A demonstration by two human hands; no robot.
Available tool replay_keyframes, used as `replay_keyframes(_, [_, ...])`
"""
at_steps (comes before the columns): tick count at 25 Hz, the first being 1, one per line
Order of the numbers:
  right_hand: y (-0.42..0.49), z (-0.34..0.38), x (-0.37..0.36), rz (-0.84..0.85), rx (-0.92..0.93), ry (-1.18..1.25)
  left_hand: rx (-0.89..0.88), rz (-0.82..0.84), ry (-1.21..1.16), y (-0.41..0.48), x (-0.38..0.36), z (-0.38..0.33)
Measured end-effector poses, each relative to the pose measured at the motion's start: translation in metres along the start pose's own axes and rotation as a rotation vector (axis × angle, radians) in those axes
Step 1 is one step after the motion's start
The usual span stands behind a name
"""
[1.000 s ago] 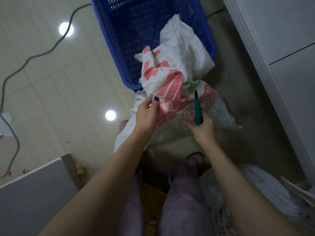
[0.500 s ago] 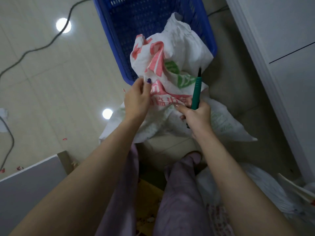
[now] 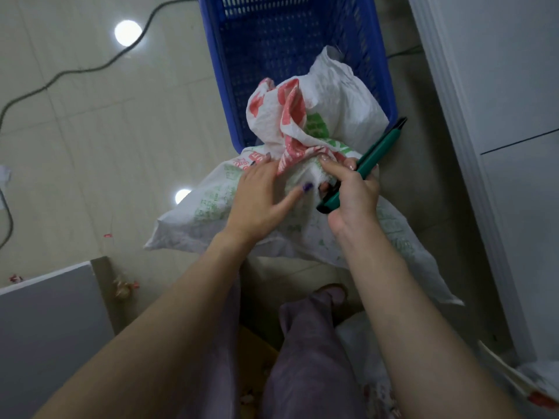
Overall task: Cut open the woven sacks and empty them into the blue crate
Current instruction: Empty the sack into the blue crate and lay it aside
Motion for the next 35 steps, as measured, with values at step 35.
replay_keyframes(35, [0.077, 0.076, -0.054, -0.130, 0.476, -0.923, 0.248, -0.133, 0.405, 0.165, 0.072, -0.013])
Point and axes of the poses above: each hand's wrist, its own y-axis towards the middle knuckle, its own x-axis out of the back of the hand, z = x × y, the point moved 6 cm from there along y, towards the middle knuckle, and after that the axes turned 1 degree about x, right-handed, at the moved point
